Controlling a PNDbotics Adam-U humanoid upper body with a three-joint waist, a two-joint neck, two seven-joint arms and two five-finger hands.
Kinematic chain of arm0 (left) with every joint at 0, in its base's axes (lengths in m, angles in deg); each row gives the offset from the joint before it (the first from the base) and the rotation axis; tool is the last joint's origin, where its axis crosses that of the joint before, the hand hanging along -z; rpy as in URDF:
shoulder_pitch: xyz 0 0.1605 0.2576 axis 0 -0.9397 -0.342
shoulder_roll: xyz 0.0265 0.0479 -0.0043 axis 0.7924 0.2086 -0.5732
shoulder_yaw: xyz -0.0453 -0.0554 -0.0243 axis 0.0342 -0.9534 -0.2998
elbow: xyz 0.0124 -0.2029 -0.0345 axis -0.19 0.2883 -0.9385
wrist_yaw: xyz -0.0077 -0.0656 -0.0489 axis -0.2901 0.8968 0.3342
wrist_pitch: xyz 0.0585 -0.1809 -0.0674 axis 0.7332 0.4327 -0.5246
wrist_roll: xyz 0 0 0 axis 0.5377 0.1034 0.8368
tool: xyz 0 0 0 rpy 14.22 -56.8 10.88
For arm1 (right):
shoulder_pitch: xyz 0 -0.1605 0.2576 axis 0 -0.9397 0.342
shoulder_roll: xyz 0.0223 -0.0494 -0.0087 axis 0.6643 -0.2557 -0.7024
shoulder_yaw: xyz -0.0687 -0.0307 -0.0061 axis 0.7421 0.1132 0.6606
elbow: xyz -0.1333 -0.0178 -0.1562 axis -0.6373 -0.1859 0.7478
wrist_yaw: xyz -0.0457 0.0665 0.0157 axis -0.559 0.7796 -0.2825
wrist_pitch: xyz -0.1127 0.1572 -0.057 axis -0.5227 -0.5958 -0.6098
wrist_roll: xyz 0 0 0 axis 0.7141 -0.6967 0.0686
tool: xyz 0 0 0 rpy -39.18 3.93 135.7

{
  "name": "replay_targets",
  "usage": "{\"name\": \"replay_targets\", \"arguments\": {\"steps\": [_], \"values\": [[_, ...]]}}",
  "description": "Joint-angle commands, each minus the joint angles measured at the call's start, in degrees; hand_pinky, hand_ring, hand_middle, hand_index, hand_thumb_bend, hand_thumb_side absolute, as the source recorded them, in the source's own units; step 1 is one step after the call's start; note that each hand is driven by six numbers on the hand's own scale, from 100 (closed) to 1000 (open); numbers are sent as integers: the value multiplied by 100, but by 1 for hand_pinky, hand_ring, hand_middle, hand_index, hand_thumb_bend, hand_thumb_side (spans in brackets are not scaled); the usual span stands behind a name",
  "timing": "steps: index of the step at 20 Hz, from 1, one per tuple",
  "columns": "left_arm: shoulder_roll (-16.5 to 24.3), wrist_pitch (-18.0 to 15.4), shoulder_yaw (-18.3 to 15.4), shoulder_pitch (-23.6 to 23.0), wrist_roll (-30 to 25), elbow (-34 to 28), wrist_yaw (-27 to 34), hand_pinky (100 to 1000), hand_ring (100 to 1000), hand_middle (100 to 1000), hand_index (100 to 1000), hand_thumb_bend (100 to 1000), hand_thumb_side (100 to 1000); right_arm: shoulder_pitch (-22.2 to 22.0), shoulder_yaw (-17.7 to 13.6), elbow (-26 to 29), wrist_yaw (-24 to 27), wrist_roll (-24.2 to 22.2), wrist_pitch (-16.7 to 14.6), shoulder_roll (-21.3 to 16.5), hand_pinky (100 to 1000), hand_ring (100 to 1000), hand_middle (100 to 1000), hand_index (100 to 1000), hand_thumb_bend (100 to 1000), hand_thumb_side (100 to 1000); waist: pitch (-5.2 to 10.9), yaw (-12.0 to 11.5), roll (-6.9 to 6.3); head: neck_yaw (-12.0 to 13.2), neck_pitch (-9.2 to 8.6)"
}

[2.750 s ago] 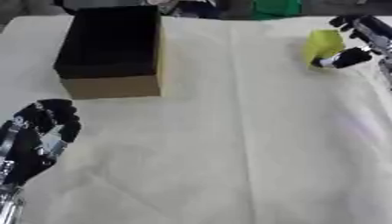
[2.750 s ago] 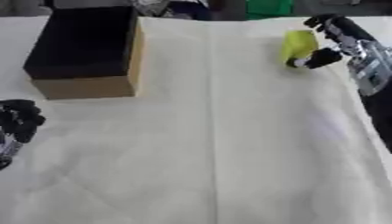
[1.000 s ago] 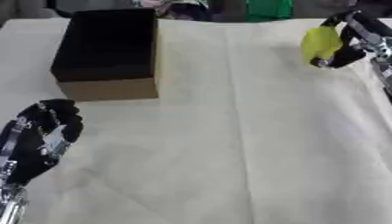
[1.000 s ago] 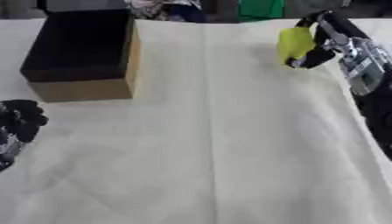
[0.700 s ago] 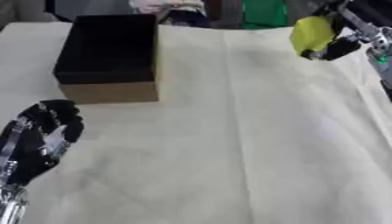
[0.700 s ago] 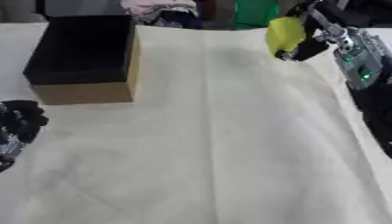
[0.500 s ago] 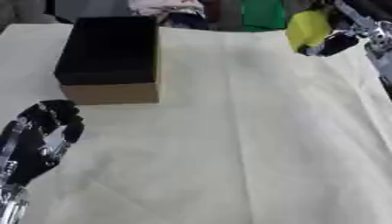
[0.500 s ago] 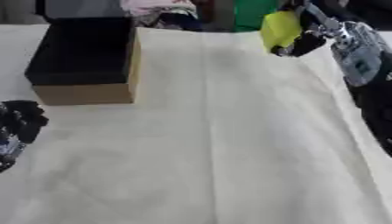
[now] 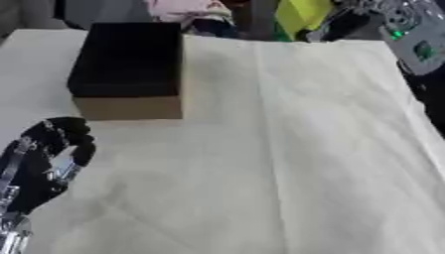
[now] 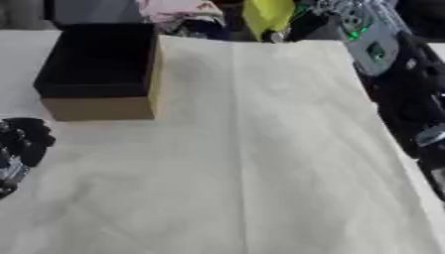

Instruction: Pick up objects on the table and place them in the box.

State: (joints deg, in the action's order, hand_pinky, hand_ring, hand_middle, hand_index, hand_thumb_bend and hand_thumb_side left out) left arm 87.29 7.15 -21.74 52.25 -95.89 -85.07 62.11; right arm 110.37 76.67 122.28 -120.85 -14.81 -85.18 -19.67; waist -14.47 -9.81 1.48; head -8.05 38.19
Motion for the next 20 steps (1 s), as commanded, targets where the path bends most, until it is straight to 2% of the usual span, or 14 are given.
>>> {"name": "replay_targets", "arguments": {"steps": [1, 10, 20], "values": [[72, -10, 43, 70, -57, -70, 39, 683, 616, 592, 714, 543, 450, 283, 33, -35, -23, -92, -32, 223, 498, 385, 374, 495, 433, 100, 128, -49, -13, -72, -77], [12, -7, 232, 186, -256, -62, 104, 682, 615, 592, 714, 542, 453, 660, 109, -471, -179, -141, -208, 964, 496, 387, 375, 498, 433, 100, 111, -385, -7, -335, -235], [-58, 3, 357, 299, -392, -48, 149, 682, 615, 592, 713, 541, 455, 827, 290, -488, -287, -69, -374, 1479, 511, 414, 406, 531, 375, 100, 77, -680, 52, -559, -366]]}}
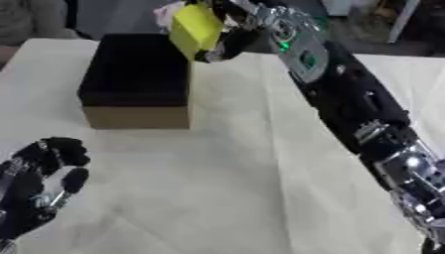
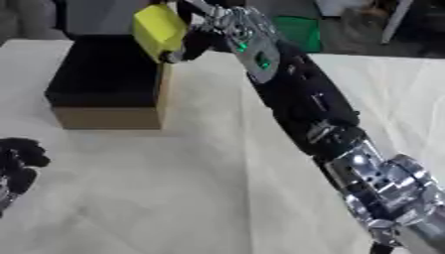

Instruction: Pick up objects on the table and place them in the box.

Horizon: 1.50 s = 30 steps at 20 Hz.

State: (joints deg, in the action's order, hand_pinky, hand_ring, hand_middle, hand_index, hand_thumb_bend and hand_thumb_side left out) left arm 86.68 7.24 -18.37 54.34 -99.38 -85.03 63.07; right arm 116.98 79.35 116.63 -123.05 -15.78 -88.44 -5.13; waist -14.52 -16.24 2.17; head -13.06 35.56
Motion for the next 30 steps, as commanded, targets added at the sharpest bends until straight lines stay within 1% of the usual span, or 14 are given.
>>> {"name": "replay_targets", "arguments": {"steps": [1, 8, 11, 14, 15, 16, 21, 22, 25, 26, 27, 28, 29, 30], "values": [[-7, -4, 30, 102, -53, -47, 57, 682, 615, 592, 713, 541, 455, 160, 33, 81, -58, 37, -65, 59, 512, 414, 406, 531, 375, 100, 76, -68, -11, -74, -111], [-77, 3, 138, 219, -165, -42, 96, 681, 615, 592, 713, 542, 457, 117, 56, -35, -211, 158, -78, 184, 511, 427, 419, 545, 350, 100, 2, -336, 24, -196, -191], [-94, 5, 154, 236, -187, -46, 107, 681, 614, 592, 713, 543, 459, 80, 18, -177, -296, 378, -45, 239, 515, 443, 440, 565, 351, 100, -24, -405, 19, -222, -210], [-109, 10, 155, 238, -189, -45, 110, 681, 614, 592, 713, 541, 461, 44, 11, -273, -439, 645, -10, 282, 532, 475, 484, 598, 383, 106, -46, -432, 20, -233, -223], [-113, 11, 155, 239, -189, -44, 111, 681, 614, 592, 713, 541, 461, 38, 3, -302, -512, 744, 24, 286, 533, 477, 493, 611, 345, 100, -50, -435, 23, -234, -227], [-117, 12, 157, 242, -191, -43, 112, 681, 614, 592, 713, 540, 462, 32, -21, -332, -590, 875, 88, 281, 533, 482, 501, 629, 401, 110, -54, -434, 28, -235, -229], [-123, 17, 158, 241, -194, -35, 107, 681, 614, 592, 713, 538, 464, -2, -117, -523, -973, 1629, 539, 253, 538, 498, 526, 681, 440, 109, -59, -392, 46, -224, -243], [-124, 18, 156, 241, -192, -35, 106, 681, 614, 592, 713, 536, 465, -13, -125, -569, -1033, 1729, 603, 246, 546, 519, 551, 713, 492, 124, -60, -381, 50, -217, -243], [-126, 22, 150, 229, -184, -27, 101, 681, 614, 593, 713, 534, 469, -45, -156, -707, -1156, 1847, 656, 226, 563, 567, 607, 759, 563, 151, -62, -348, 56, -203, -258], [-128, 22, 148, 225, -181, -25, 99, 681, 613, 593, 713, 531, 471, -56, -161, -745, -1182, 1845, 632, 222, 584, 616, 672, 798, 624, 168, -63, -336, 57, -211, -266], [-129, 23, 145, 222, -177, -23, 98, 681, 613, 593, 713, 528, 472, -67, -161, -772, -1209, 1823, 588, 218, 621, 685, 748, 844, 705, 148, -63, -325, 57, -223, -274], [-130, 24, 142, 218, -172, -22, 97, 681, 613, 593, 713, 527, 476, -75, -149, -791, -1252, 1770, 527, 213, 655, 738, 797, 876, 701, 189, -64, -313, 57, -234, -288], [-129, 26, 140, 214, -168, -20, 96, 681, 613, 593, 713, 527, 476, -79, -146, -798, -1302, 1717, 464, 207, 673, 761, 823, 891, 727, 193, -64, -301, 56, -245, -297], [-129, 26, 139, 211, -165, -19, 95, 681, 613, 593, 713, 525, 478, -83, -155, -800, -1341, 1685, 417, 202, 712, 810, 870, 916, 779, 224, -64, -290, 55, -255, -304]]}}
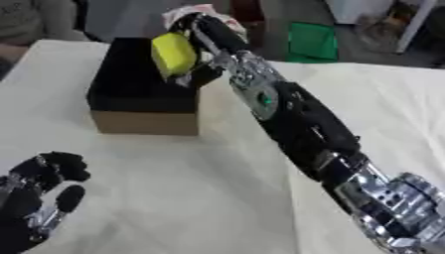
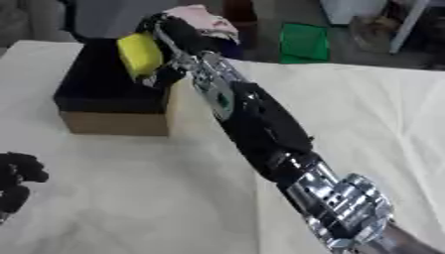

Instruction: Pick up objects on the table and place them in the box.

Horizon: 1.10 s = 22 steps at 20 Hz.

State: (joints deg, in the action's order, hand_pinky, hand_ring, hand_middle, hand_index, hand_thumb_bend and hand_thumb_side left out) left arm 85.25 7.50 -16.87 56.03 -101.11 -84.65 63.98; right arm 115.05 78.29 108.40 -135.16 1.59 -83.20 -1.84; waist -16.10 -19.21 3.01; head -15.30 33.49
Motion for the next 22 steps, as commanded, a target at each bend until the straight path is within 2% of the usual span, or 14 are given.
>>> {"name": "replay_targets", "arguments": {"steps": [1, 2, 5, 9, 12, 18, 22], "values": [[13, 1, -12, 39, 10, -56, 4, 681, 613, 593, 713, 525, 479, 108, -60, 27, -158, -64, -137, -133, 717, 815, 874, 918, 784, 227, 96, 18, -33, -38, -102], [13, 2, -13, 36, 13, -55, 3, 681, 613, 593, 714, 523, 480, 109, -76, 42, -176, -38, -154, -142, 745, 848, 894, 928, 817, 266, 98, 27, -34, -43, -103], [15, 5, -16, 25, 21, -52, 5, 681, 613, 593, 714, 522, 481, 112, -103, 112, -179, 170, -132, -170, 760, 868, 899, 932, 817, 292, 113, 57, -42, -44, -99], [24, 8, -22, -4, 28, -47, 9, 681, 613, 594, 714, 520, 482, 115, -59, 298, -60, 396, -71, -243, 751, 857, 895, 928, 797, 272, 155, 122, -62, -13, -70], [39, 7, -38, -38, 43, -39, 3, 681, 613, 594, 713, 517, 483, 96, -3, 542, 224, 390, 13, -346, 727, 840, 876, 916, 741, 229, 200, 216, -90, 46, -47], [84, -2, -157, -118, 164, -23, -29, 680, 615, 594, 714, 514, 481, -74, 135, 1468, 1323, 151, 342, -817, 664, 776, 799, 897, 647, 209, 253, 514, -136, 228, -3], [108, -10, -278, -162, 291, -28, -54, 680, 616, 595, 714, 512, 480, -447, 150, 2283, 2391, 65, 566, -1264, 642, 755, 777, 890, 555, 170, 254, 769, -166, 408, 28]]}}
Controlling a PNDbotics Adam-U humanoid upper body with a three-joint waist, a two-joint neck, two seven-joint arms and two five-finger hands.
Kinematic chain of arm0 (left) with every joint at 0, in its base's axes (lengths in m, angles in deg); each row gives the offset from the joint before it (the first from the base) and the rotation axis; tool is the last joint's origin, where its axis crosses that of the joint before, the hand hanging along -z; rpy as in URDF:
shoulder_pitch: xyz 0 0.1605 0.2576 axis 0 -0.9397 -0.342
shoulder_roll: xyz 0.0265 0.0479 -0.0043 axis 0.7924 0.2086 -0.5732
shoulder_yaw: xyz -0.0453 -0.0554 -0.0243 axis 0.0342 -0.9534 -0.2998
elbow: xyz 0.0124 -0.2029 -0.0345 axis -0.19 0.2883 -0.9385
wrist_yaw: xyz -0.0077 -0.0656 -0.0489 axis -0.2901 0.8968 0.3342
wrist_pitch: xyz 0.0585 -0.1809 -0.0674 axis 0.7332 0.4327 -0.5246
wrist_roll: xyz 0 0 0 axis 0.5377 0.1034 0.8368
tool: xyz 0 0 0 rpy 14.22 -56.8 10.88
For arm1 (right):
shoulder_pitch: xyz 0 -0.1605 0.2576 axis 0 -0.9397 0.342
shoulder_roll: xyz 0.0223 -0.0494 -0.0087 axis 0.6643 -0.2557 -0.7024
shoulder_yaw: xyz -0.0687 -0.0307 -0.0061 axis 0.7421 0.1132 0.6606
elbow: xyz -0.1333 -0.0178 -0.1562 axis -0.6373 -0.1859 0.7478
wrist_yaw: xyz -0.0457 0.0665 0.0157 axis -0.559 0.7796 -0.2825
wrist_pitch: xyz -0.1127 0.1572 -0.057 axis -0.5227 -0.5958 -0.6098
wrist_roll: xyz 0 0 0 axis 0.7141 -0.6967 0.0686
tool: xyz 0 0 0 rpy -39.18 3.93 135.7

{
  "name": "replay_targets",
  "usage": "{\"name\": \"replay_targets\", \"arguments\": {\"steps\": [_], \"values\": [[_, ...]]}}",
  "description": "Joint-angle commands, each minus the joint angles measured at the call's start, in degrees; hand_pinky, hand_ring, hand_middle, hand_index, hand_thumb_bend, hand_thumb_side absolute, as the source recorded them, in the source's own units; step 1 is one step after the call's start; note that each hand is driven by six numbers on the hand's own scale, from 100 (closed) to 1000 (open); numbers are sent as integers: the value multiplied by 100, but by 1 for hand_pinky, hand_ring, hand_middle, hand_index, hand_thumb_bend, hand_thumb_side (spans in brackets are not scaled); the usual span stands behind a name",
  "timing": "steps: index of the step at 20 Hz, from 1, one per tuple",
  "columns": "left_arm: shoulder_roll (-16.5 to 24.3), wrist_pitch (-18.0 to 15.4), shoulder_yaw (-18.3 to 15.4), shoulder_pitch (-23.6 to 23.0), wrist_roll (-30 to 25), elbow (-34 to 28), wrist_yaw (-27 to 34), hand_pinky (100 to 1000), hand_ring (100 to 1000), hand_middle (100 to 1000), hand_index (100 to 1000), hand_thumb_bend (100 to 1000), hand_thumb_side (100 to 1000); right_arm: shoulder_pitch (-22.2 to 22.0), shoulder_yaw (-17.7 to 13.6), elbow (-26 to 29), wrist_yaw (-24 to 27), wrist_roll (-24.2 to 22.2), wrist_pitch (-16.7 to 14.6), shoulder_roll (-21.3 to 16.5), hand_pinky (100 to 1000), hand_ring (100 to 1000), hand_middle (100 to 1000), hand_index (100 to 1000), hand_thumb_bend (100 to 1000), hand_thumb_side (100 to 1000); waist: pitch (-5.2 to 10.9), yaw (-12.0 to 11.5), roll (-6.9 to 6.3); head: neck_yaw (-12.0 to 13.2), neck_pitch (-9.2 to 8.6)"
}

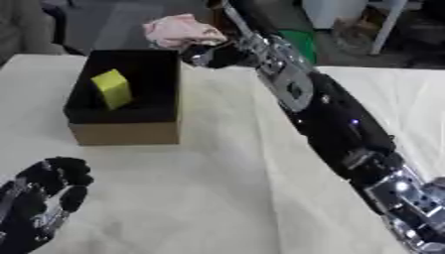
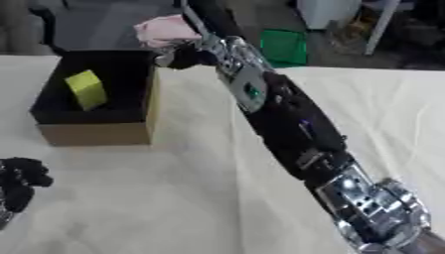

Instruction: Pick up objects on the table and place them in the box.

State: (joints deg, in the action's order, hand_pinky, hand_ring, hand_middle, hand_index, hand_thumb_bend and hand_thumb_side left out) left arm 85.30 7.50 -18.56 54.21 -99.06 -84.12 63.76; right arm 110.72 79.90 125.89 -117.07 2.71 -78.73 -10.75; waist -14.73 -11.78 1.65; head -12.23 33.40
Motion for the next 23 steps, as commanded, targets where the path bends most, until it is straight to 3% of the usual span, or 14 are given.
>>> {"name": "replay_targets", "arguments": {"steps": [1, 6, 11, 13, 17, 23], "values": [[110, -10, -143, 7, 122, -81, -42, 680, 616, 595, 714, 512, 481, -138, -26, 749, 857, -61, 161, -491, 638, 753, 774, 889, 541, 167, 114, 85, -33, 145, 44], [114, -9, -261, -26, 270, -74, -61, 679, 616, 595, 715, 497, 496, -813, -193, 1827, 1894, 51, 374, -1025, 626, 744, 763, 886, 460, 192, 100, 302, -68, 311, 81], [118, -1, -340, -84, 377, -63, -61, 678, 616, 595, 716, 488, 508, -1534, -489, 2661, 2708, 321, 564, -1233, 613, 732, 749, 877, 383, 240, 104, 551, -119, 412, 140], [115, 0, -356, -94, 401, -62, -63, 678, 617, 595, 717, 481, 517, -1695, -546, 2844, 2880, 399, 623, -1271, 606, 724, 740, 872, 350, 260, 102, 598, -127, 434, 153], [112, 7, -405, -171, 471, -48, -71, 678, 617, 596, 717, 479, 525, -2539, -847, 3394, 3186, 719, 644, -1371, 598, 714, 728, 866, 324, 278, 128, 784, -200, 607, 301], [101, 11, -489, -280, 573, -33, -94, 678, 617, 596, 717, 477, 538, -3426, -1103, 3881, 3324, 1055, 667, -1236, 585, 695, 704, 850, 281, 309, 132, 1031, -261, 760, 534]]}}
